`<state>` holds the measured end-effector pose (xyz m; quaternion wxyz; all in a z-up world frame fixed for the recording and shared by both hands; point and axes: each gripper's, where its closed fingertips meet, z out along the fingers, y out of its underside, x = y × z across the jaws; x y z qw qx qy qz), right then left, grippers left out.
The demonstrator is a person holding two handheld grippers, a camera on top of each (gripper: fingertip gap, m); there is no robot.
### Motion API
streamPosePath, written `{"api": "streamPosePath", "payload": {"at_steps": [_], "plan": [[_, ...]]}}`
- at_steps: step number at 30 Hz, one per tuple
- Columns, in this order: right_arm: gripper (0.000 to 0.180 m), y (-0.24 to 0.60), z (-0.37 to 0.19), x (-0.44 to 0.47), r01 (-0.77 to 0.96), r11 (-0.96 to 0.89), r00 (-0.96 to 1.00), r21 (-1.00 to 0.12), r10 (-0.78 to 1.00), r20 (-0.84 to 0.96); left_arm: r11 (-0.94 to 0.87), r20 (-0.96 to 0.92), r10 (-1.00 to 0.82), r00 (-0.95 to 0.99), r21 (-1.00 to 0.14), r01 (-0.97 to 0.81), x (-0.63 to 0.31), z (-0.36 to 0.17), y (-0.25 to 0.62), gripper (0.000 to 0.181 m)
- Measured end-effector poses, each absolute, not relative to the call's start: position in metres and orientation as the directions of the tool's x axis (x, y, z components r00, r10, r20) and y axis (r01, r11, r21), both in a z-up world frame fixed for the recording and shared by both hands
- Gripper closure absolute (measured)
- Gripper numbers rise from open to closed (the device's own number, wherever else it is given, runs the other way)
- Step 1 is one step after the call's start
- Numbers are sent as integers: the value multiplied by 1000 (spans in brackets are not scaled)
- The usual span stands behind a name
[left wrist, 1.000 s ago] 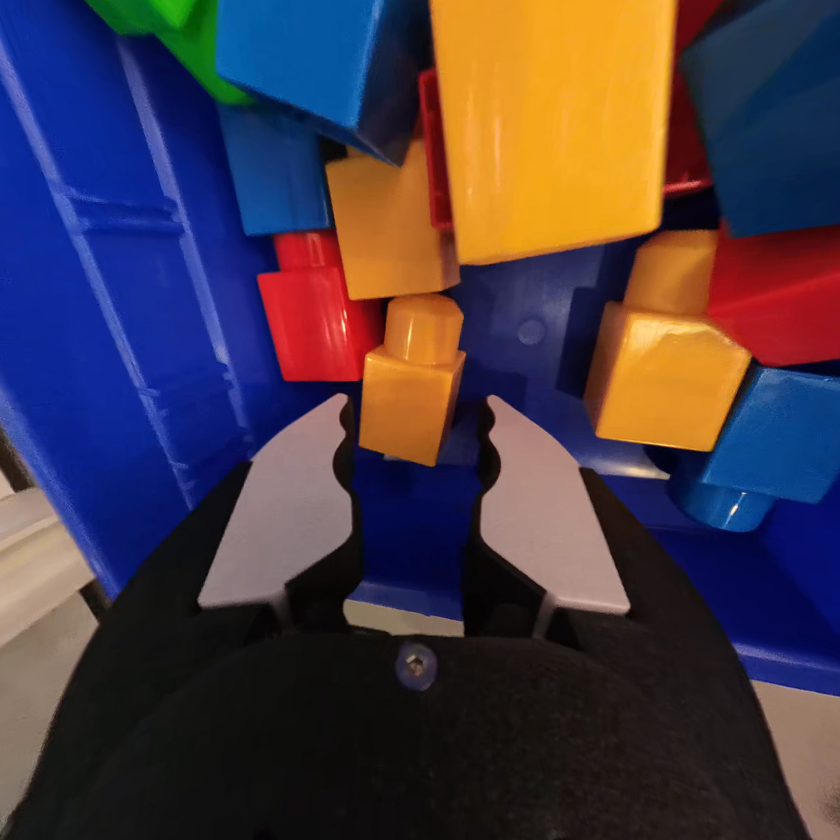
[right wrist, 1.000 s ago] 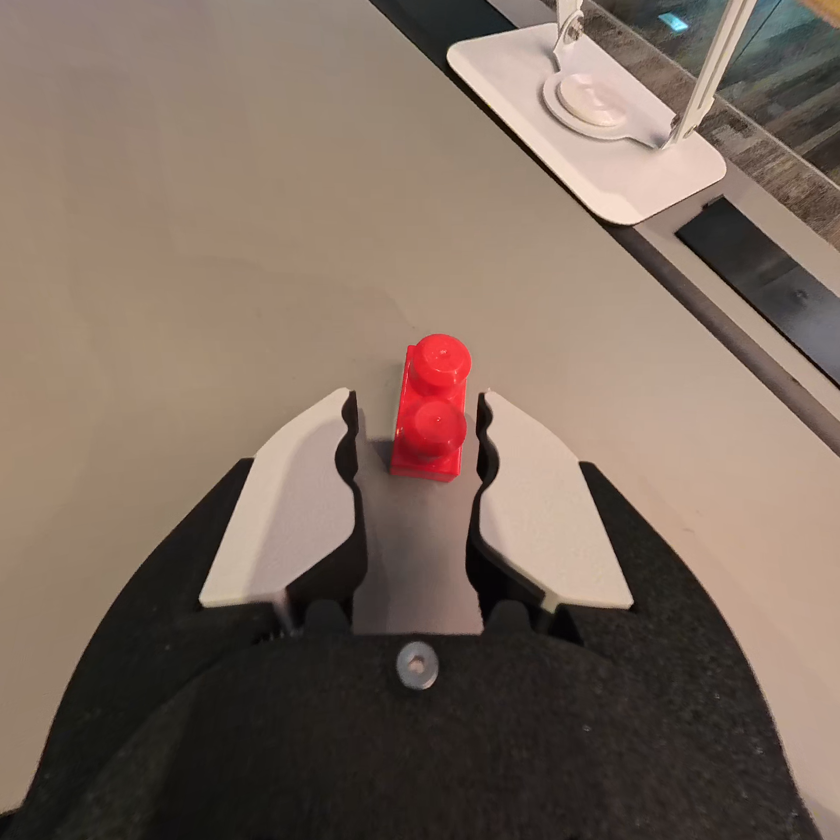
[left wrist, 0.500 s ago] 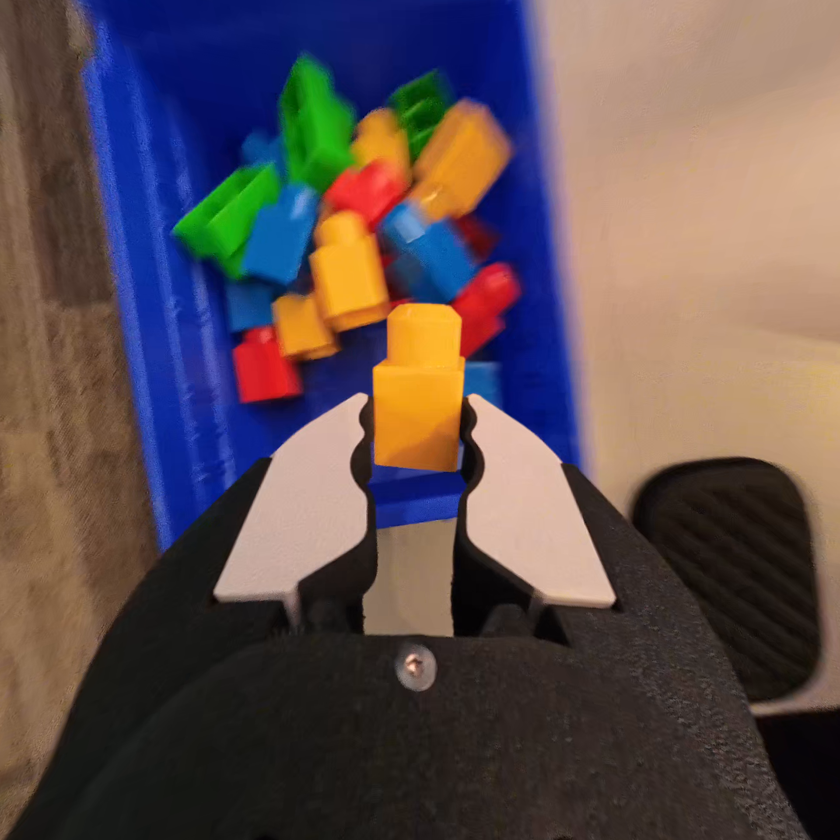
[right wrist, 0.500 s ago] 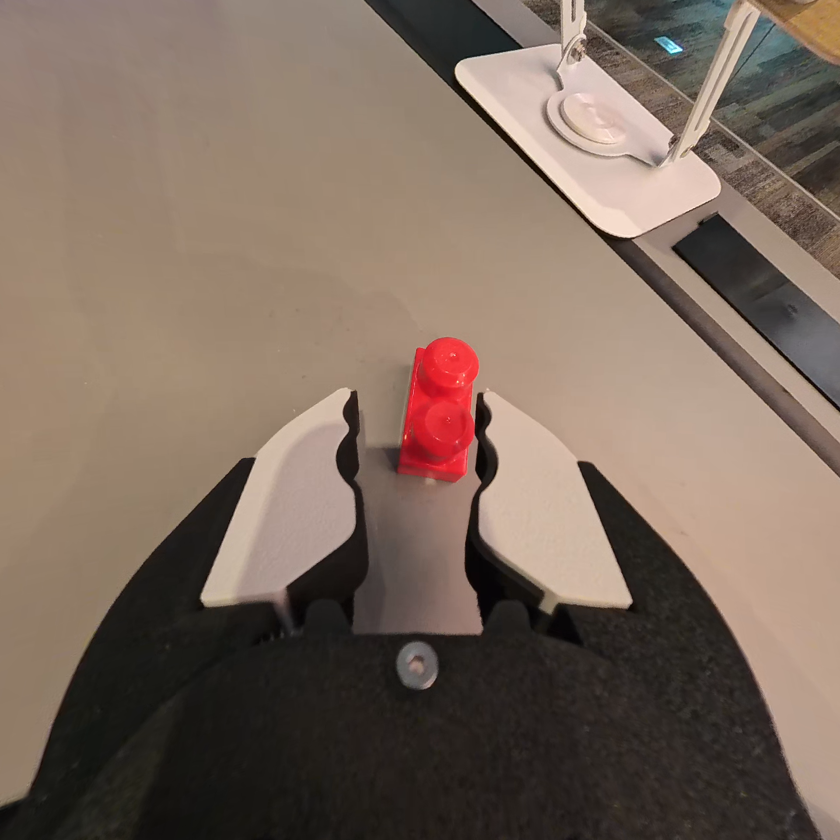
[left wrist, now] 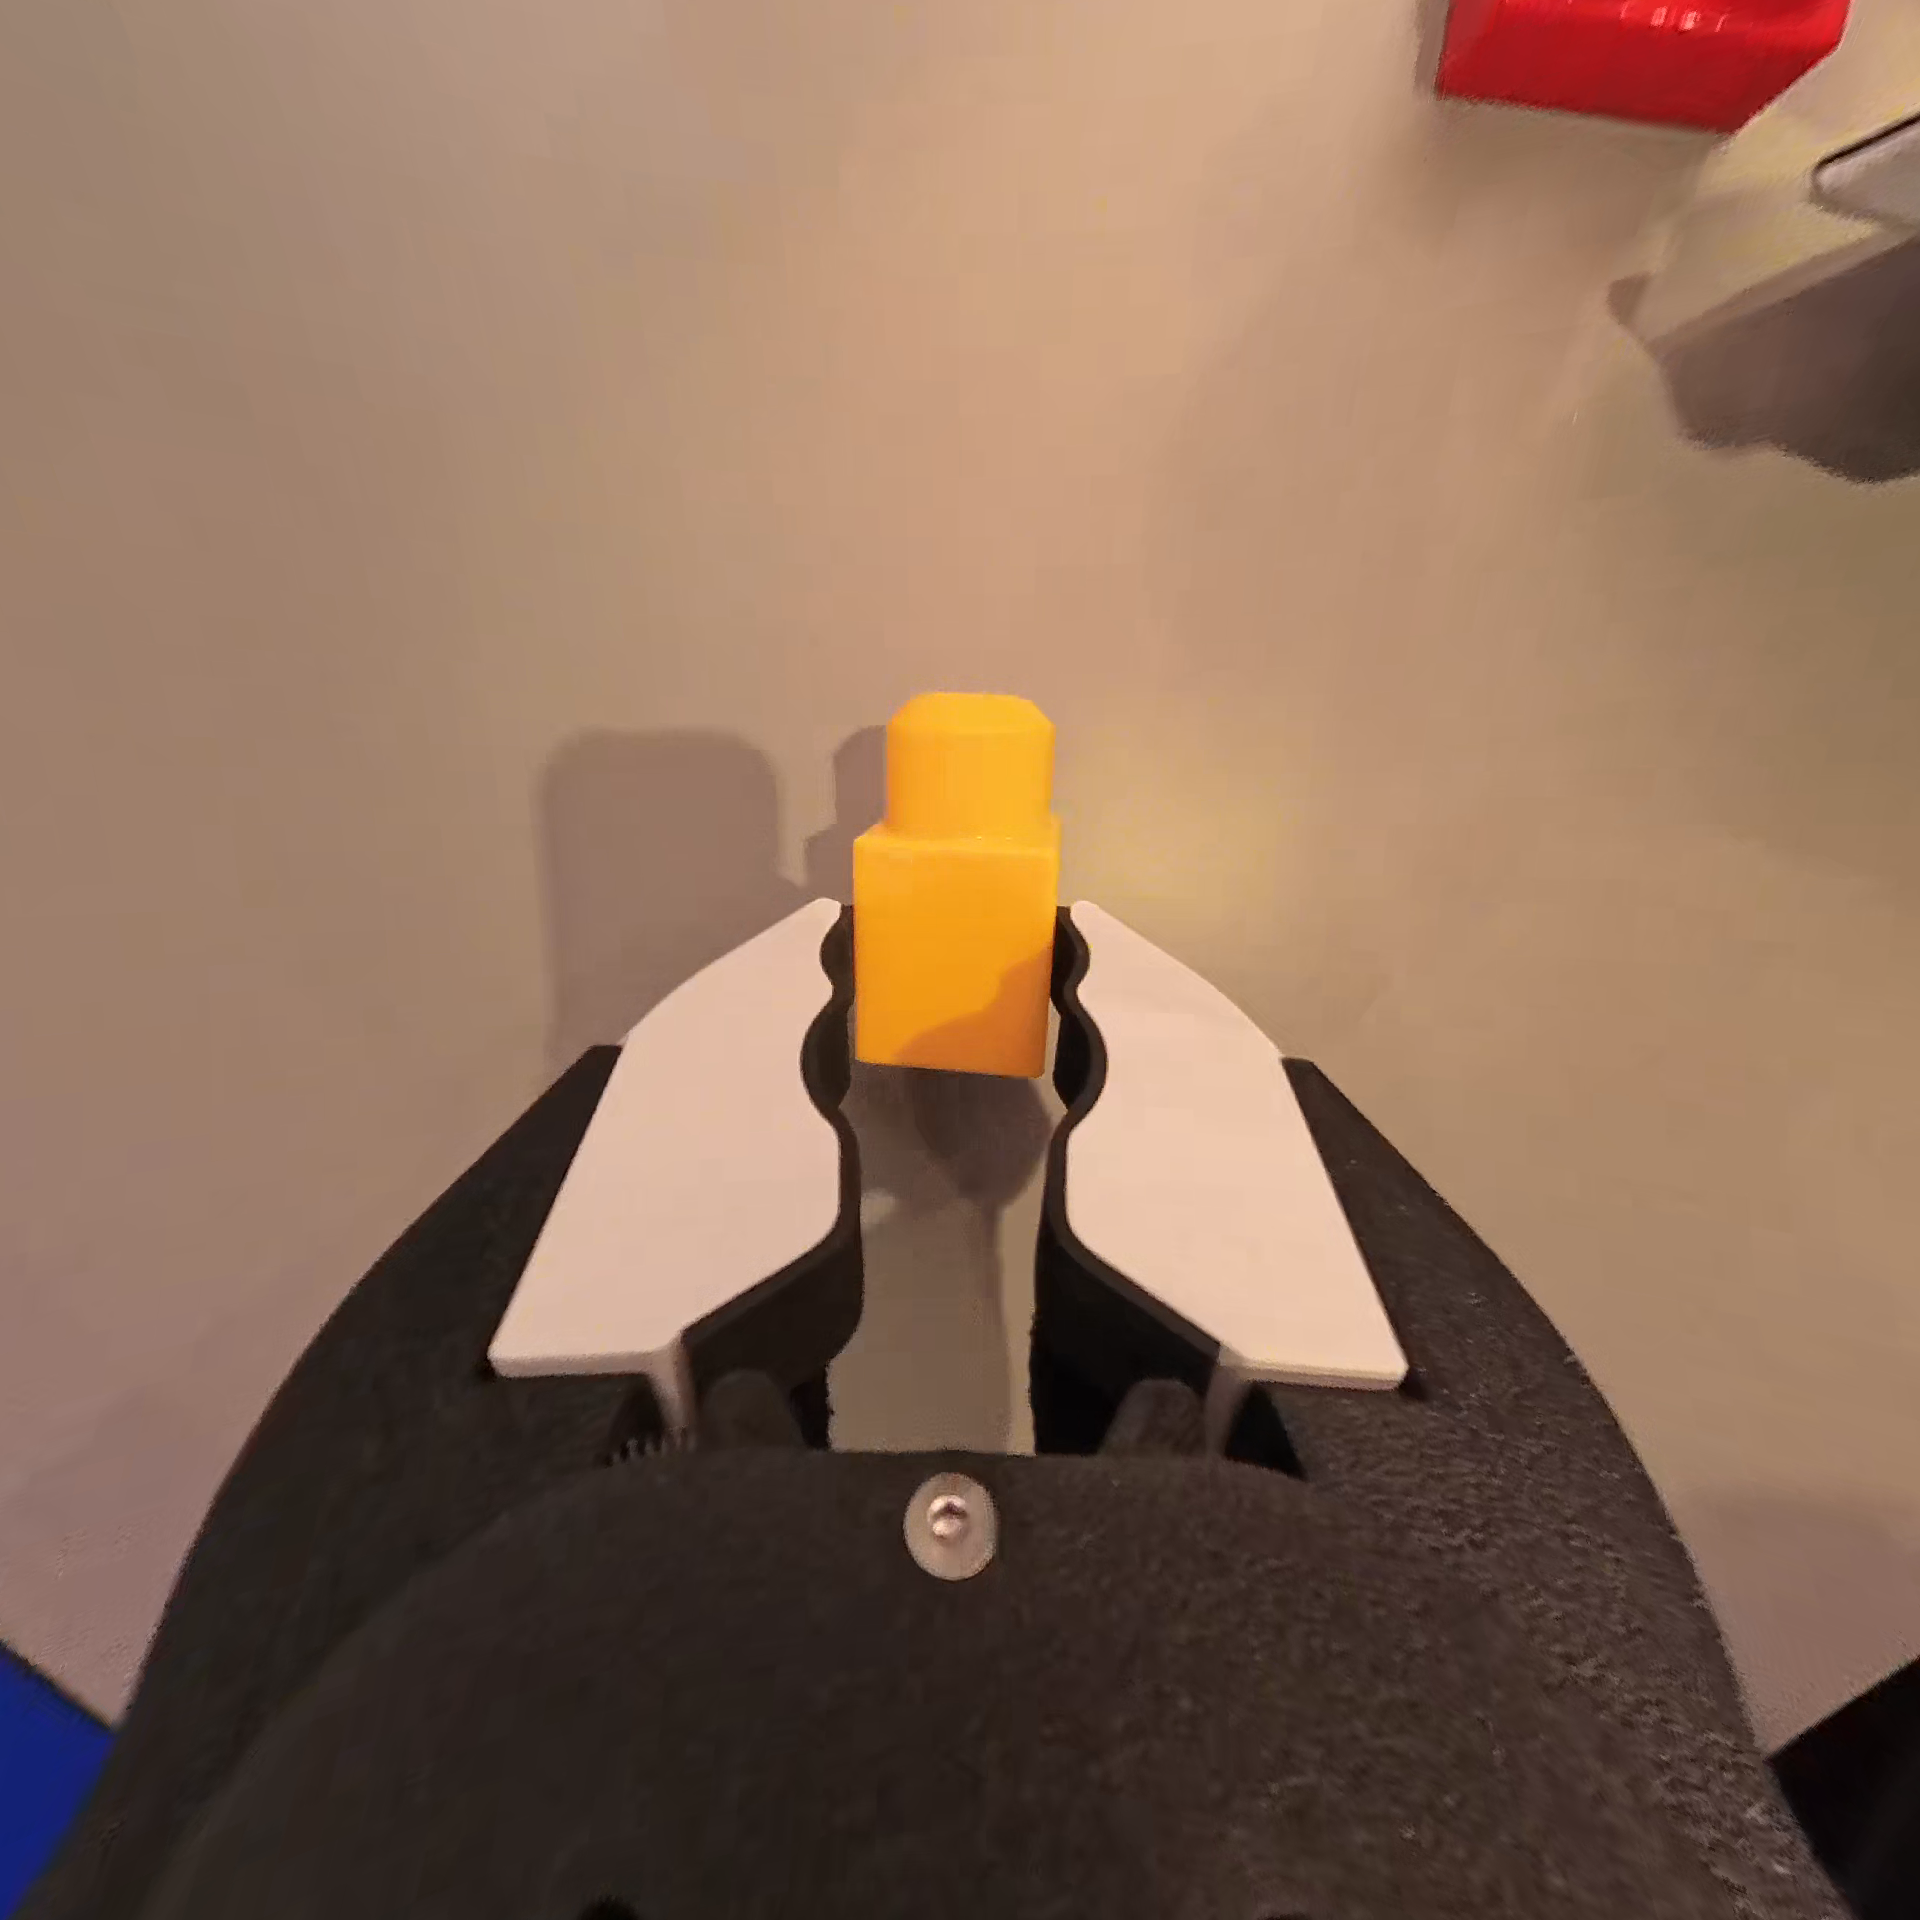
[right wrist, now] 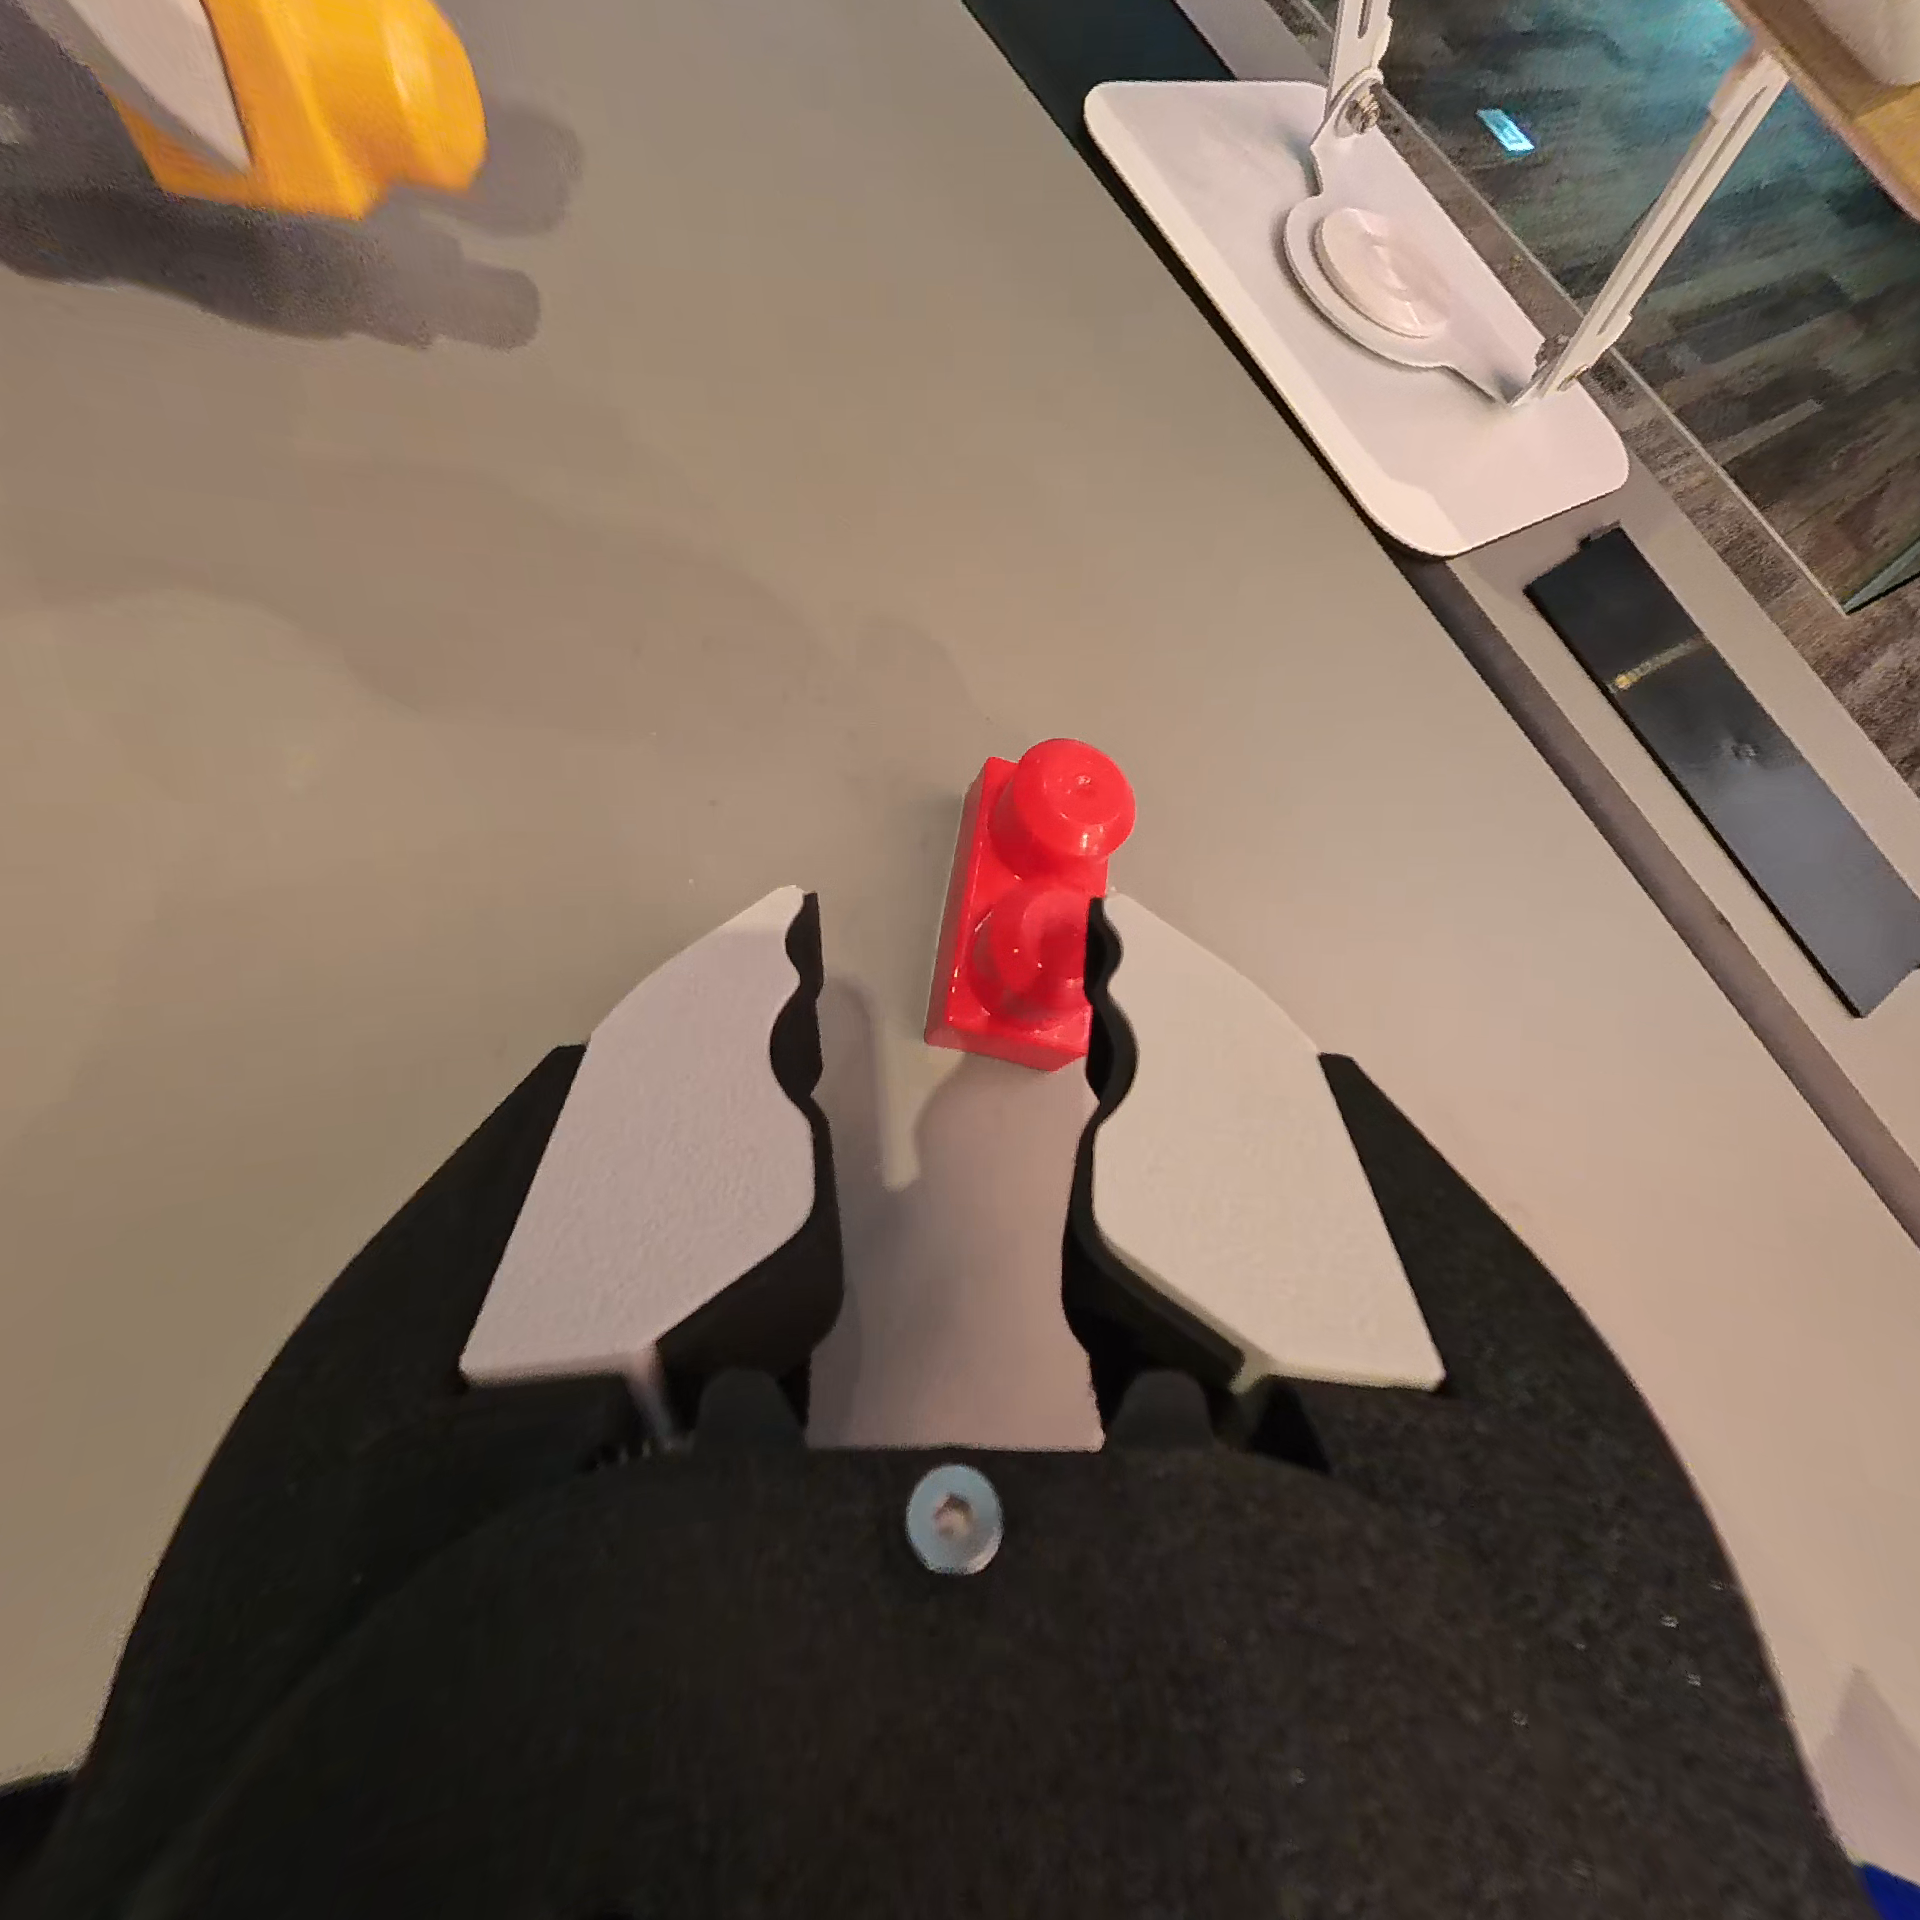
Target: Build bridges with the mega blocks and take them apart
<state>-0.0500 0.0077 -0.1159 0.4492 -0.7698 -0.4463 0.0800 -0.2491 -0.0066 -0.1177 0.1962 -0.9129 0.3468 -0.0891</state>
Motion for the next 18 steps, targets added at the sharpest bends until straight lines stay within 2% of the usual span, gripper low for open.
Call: {"api": "streamPosePath", "payload": {"at_steps": [3, 7, 8, 9, 10, 15, 18], "plan": [[132, 7, -115, -51, 615, -193, 585, -765, 762, 277, -671, 18, -700, 714, -359, -648, -240, -136, -11, 145], [131, 4, -120, -52, 618, -191, 577, -762, 769, 275, -651, -18, -719, 695, -331, -683, -239, -143, -13, 145], [131, 4, -120, -51, 622, -185, 574, -760, 769, 282, -644, -15, -726, 687, -334, -688, -237, -142, -14, 137], [131, 4, -120, -51, 625, -184, 572, -758, 769, 286, -631, -10, -737, 676, -348, -693, -234, -141, -15, 125], [131, 3, -120, -51, 625, -183, 571, -759, 770, 284, -619, -15, -741, 671, -372, -692, -233, -137, -14, 123], [131, 1, -116, -52, 620, -167, 569, -766, 768, 293, -577, -41, -695, 717, -564, -591, -264, -78, -15, 127], [131, 1, -114, -52, 625, -161, 568, -764, 765, 303, -619, -49, -580, 813, -623, -479, -337, -31, -22, 122]]}}
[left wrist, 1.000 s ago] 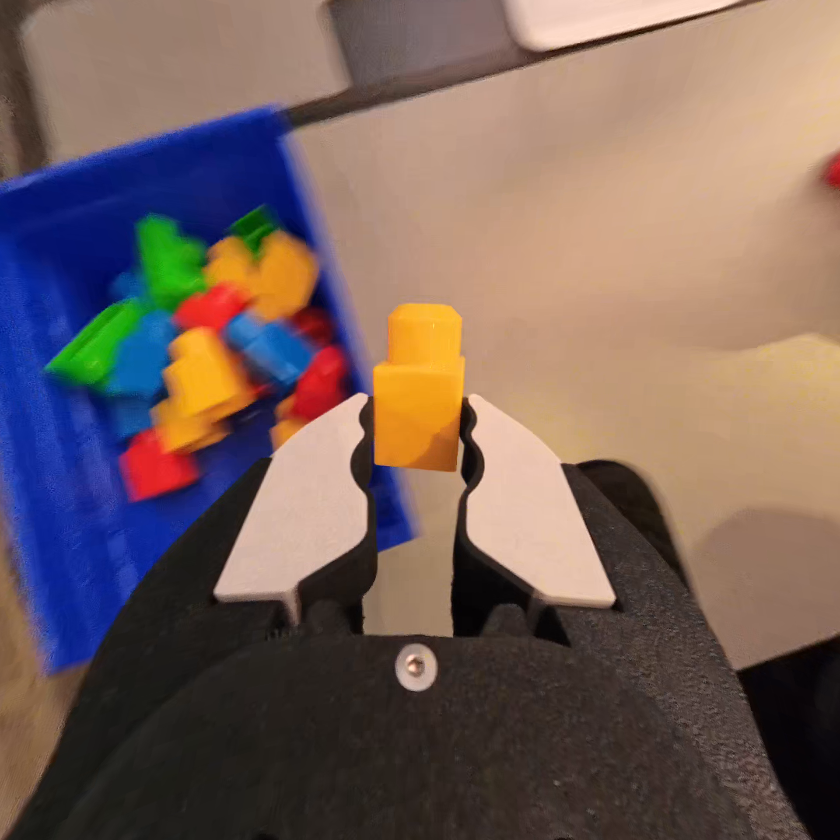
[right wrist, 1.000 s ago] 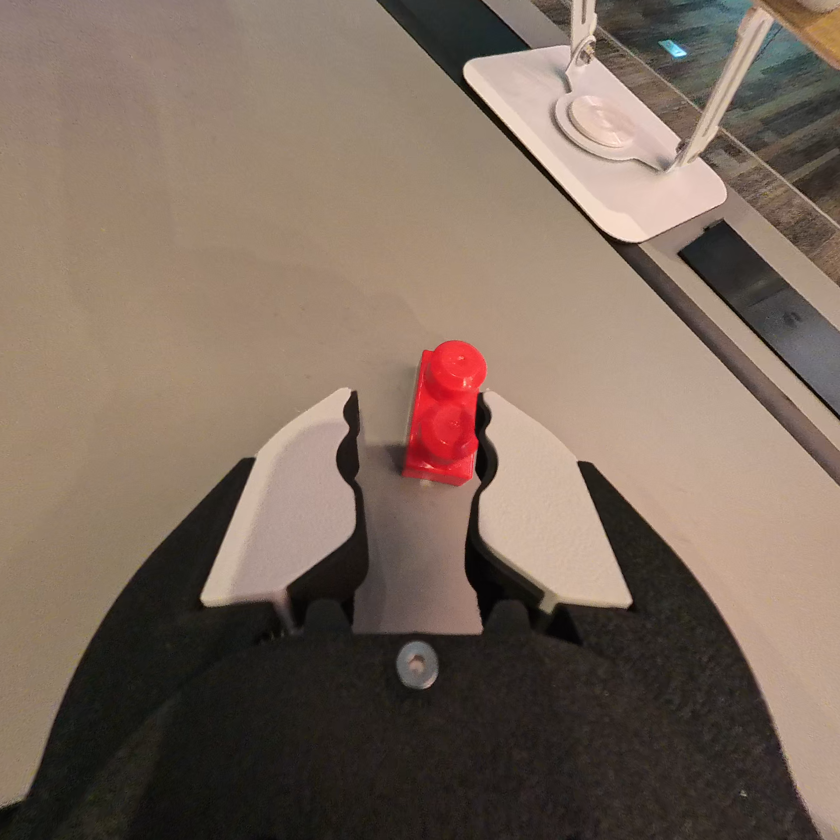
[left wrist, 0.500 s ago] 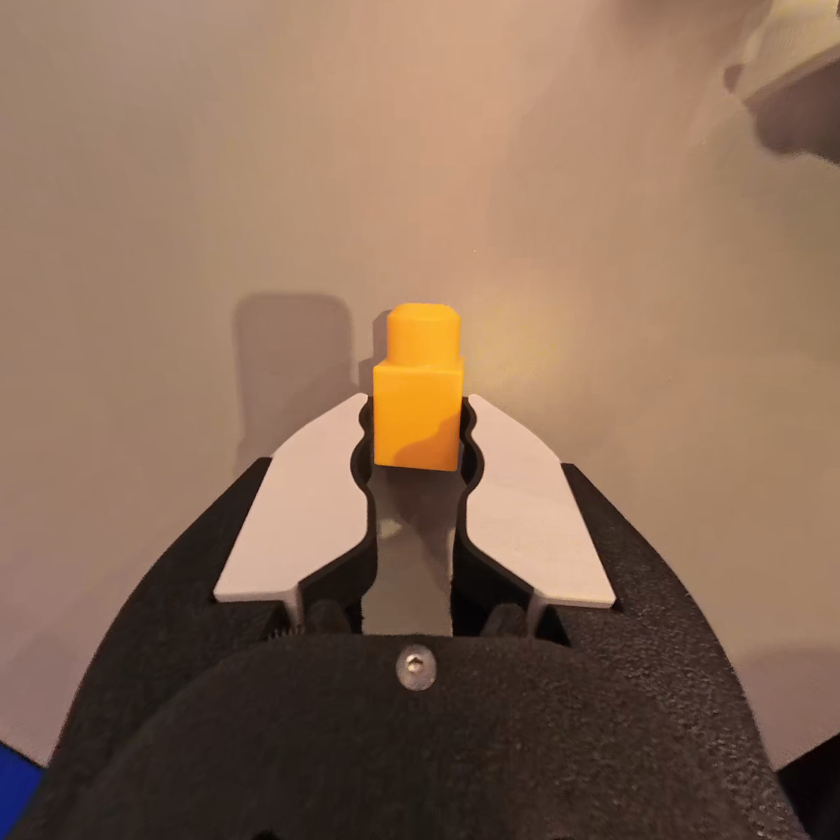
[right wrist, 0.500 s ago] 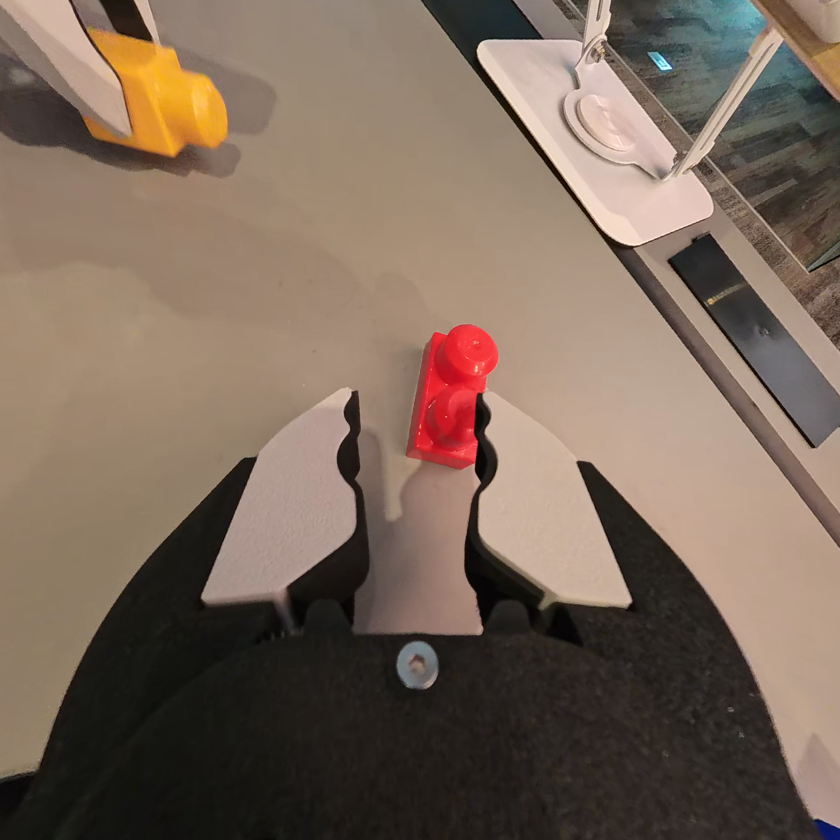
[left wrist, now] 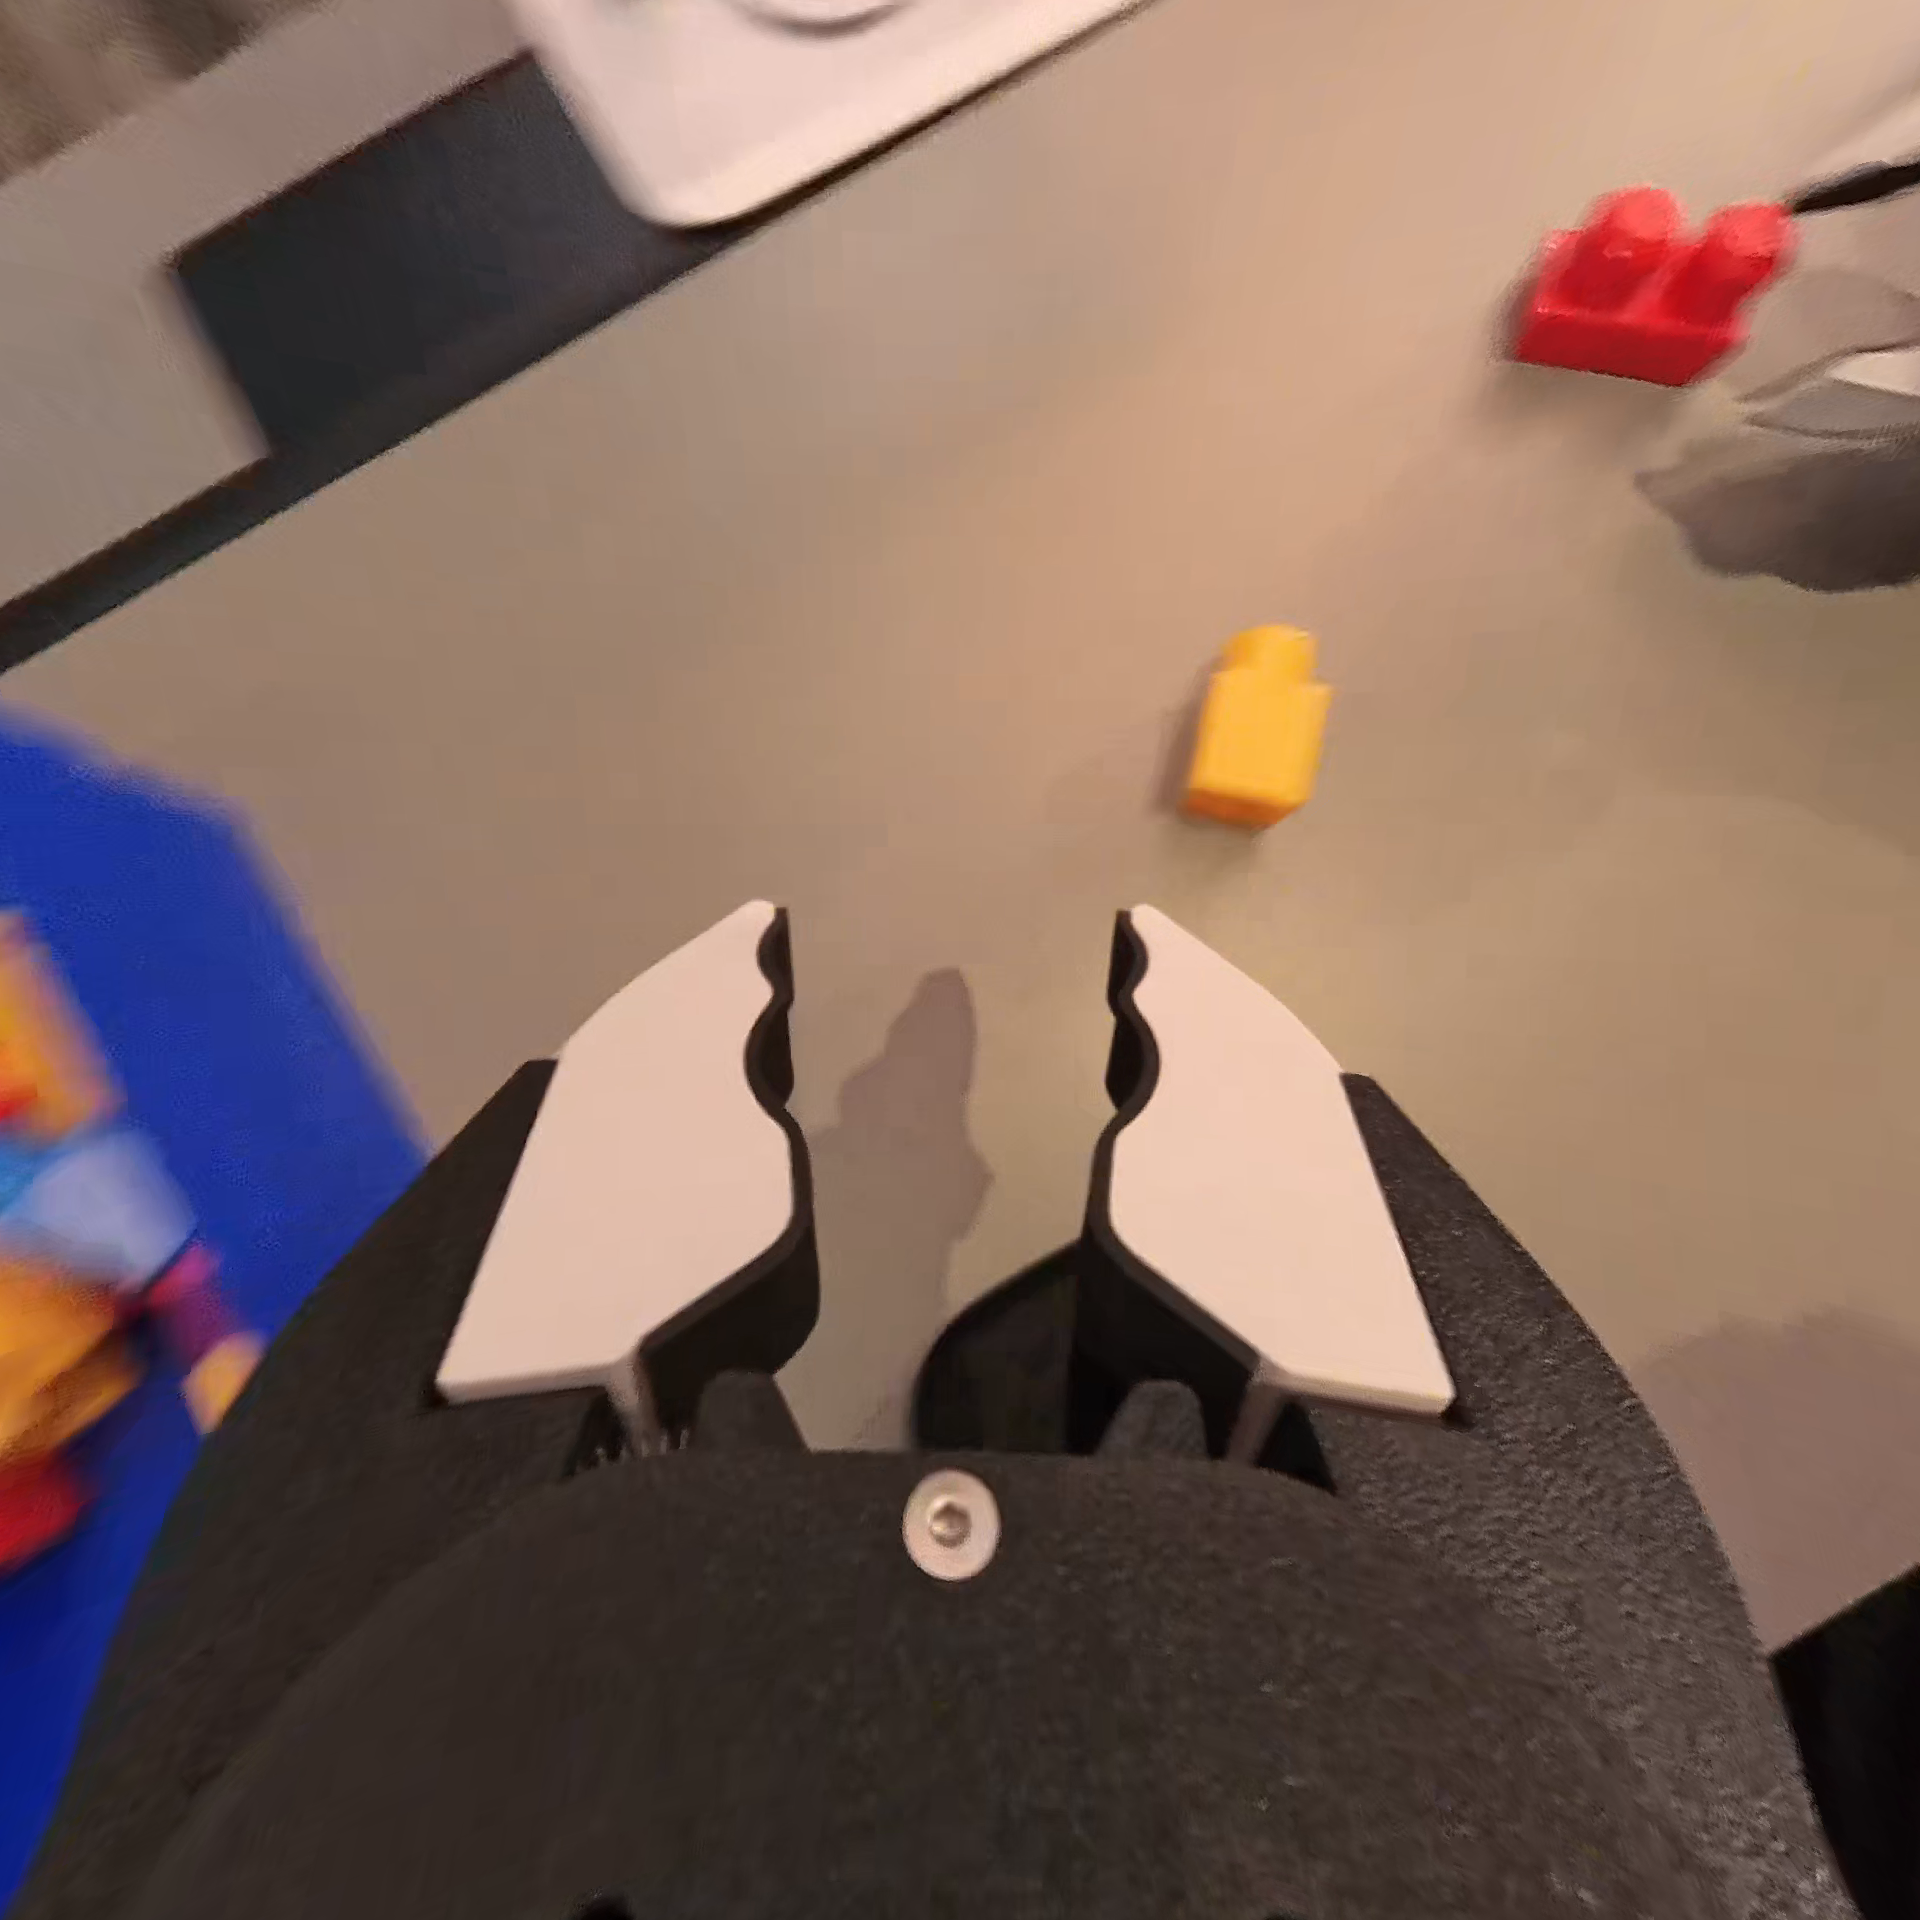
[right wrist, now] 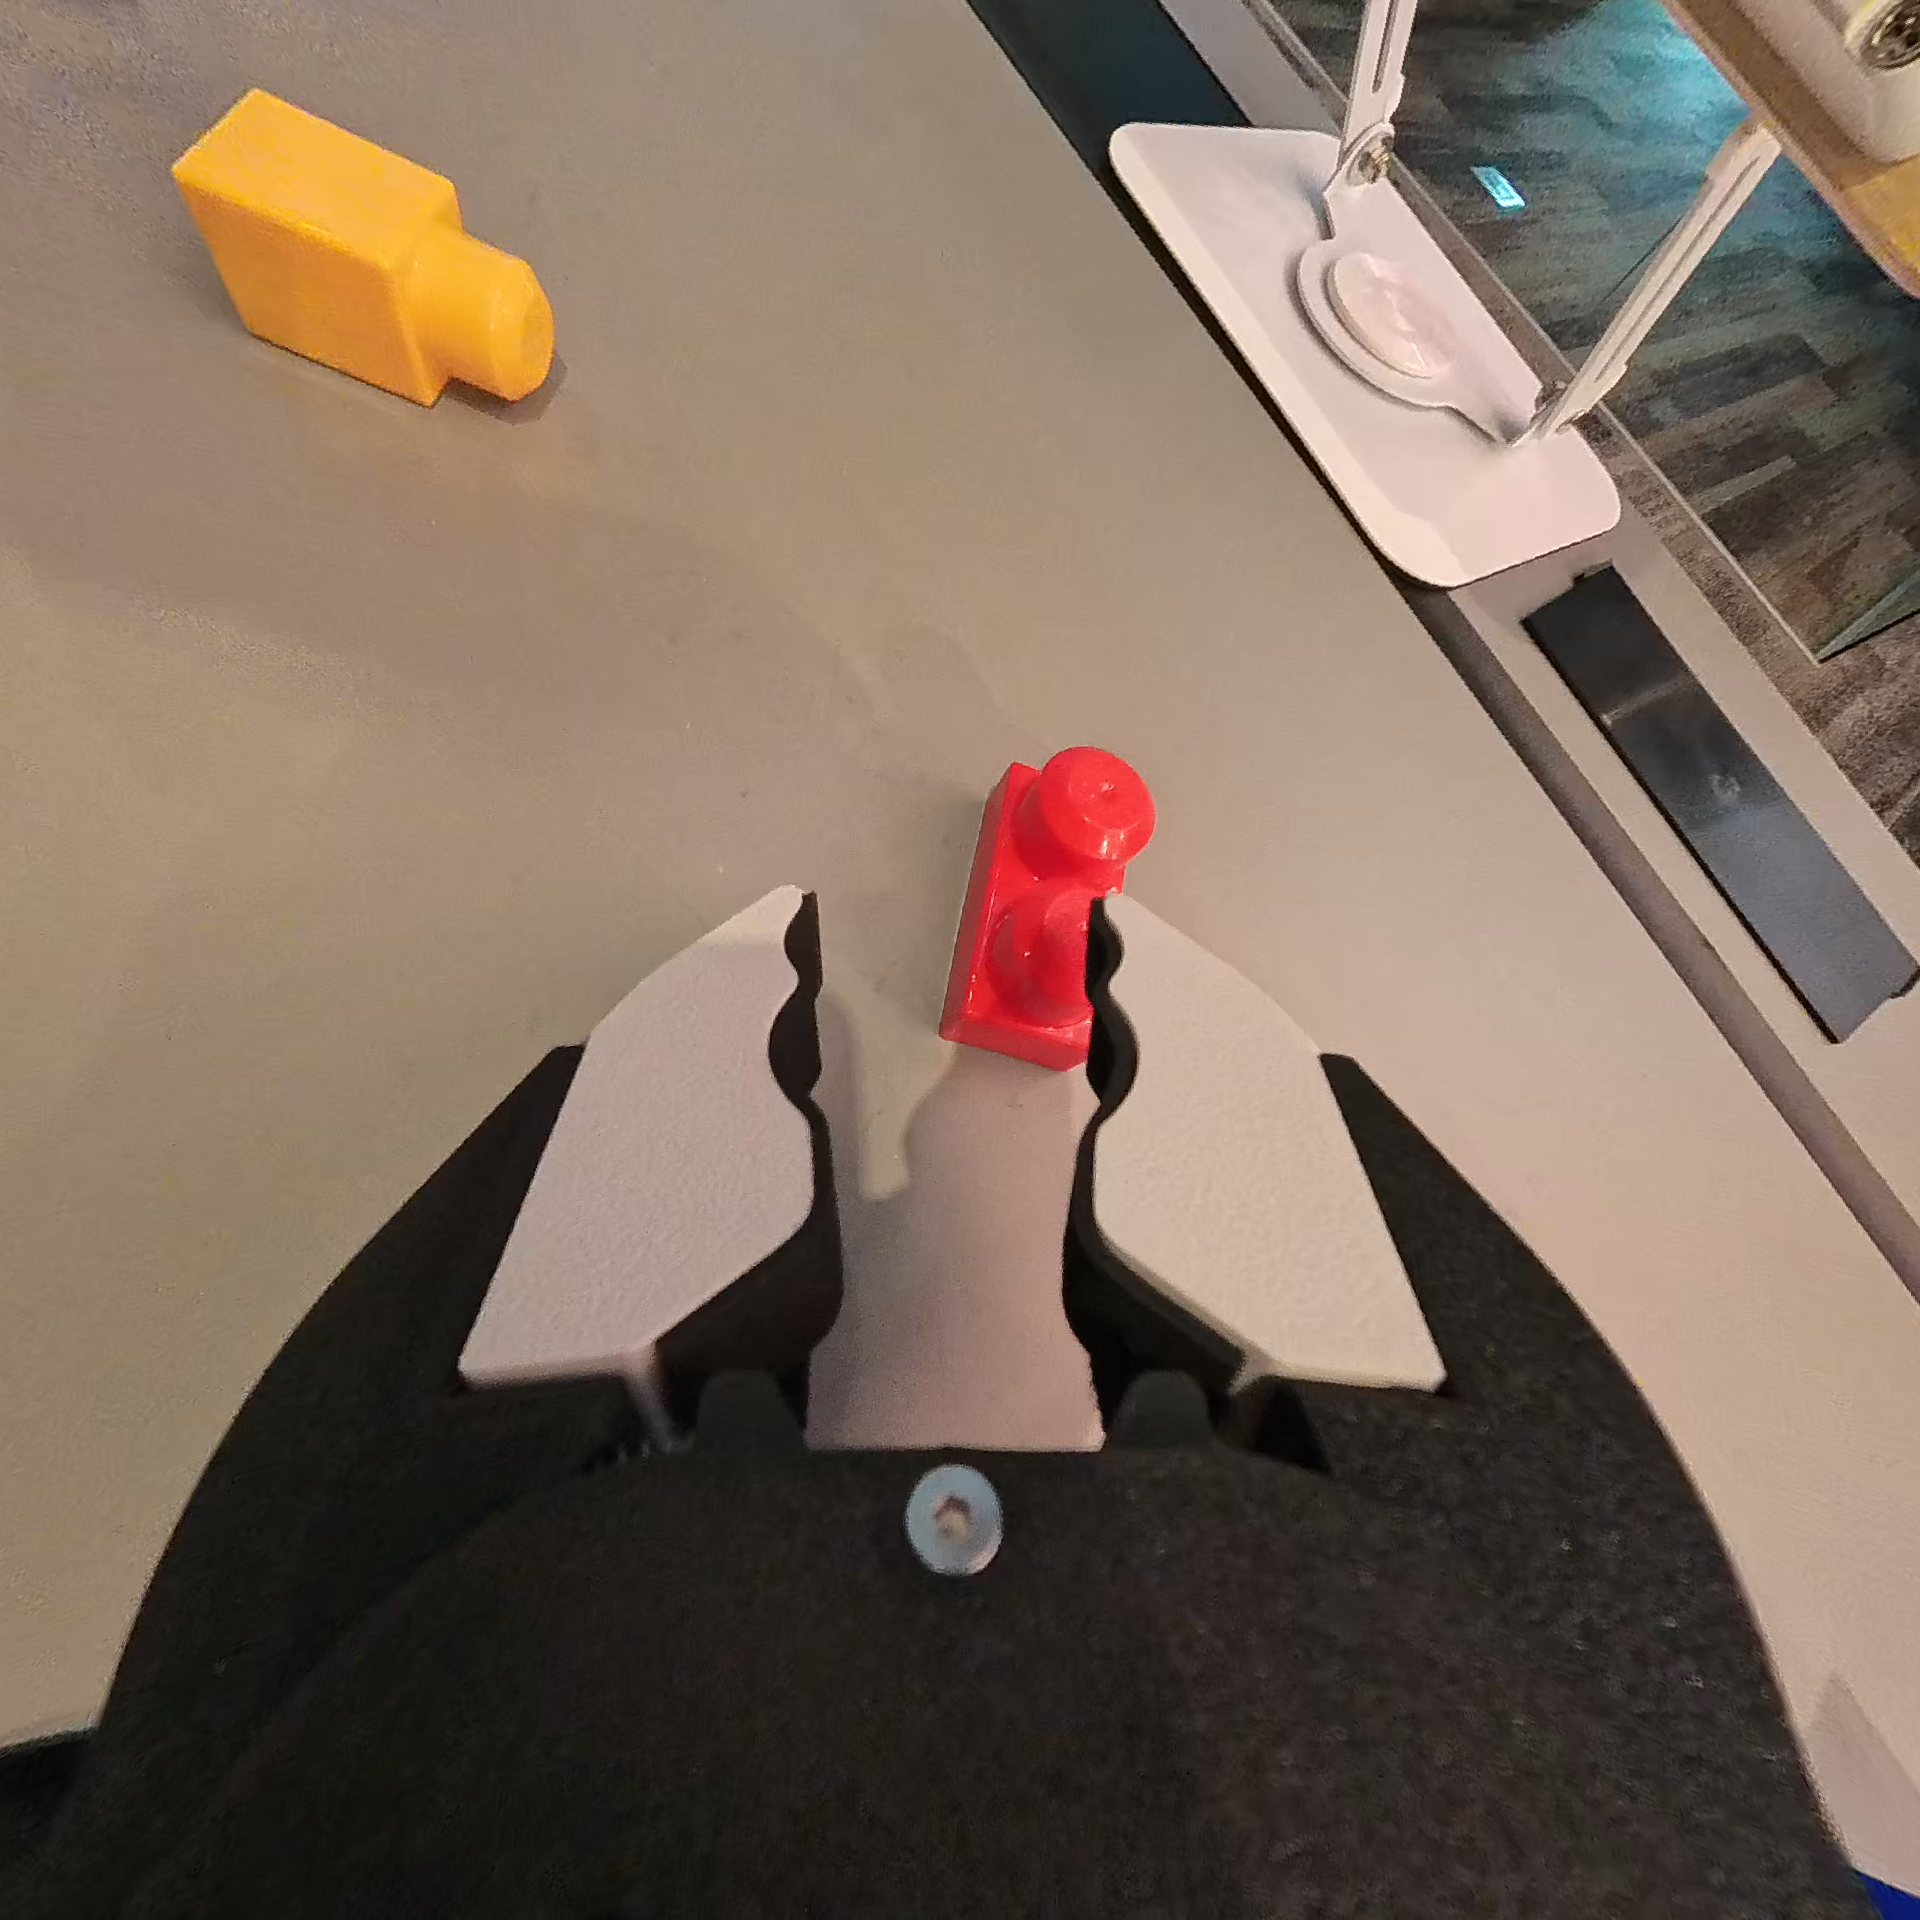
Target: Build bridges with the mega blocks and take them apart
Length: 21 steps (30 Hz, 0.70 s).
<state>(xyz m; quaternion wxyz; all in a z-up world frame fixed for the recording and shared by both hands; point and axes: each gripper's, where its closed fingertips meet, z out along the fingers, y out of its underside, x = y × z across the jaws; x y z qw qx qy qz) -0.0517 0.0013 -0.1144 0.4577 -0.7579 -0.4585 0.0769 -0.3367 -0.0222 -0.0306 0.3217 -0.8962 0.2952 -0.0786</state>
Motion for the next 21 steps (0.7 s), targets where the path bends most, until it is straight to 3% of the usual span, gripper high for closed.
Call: {"api": "streamPosePath", "payload": {"at_steps": [4, 7, 10, 21], "plan": [[131, 2, -116, -52, 635, -160, 564, -756, 765, 311, -738, -100, -278, 955, -614, -280, -493, 5, -23, 125], [131, 2, -120, -51, 652, -167, 559, -739, 765, 320, -835, -24, -161, 987, -529, -149, -573, -17, -28, 125], [130, 3, -122, -49, 665, -166, 556, -728, 761, 334, -885, 73, -114, 991, -461, -68, -601, -54, -30, 123], [132, 6, -114, -37, 625, -199, 609, -755, 729, 313, -901, -31, -197, 980, -388, -193, -607, -115, -6, 122]]}}
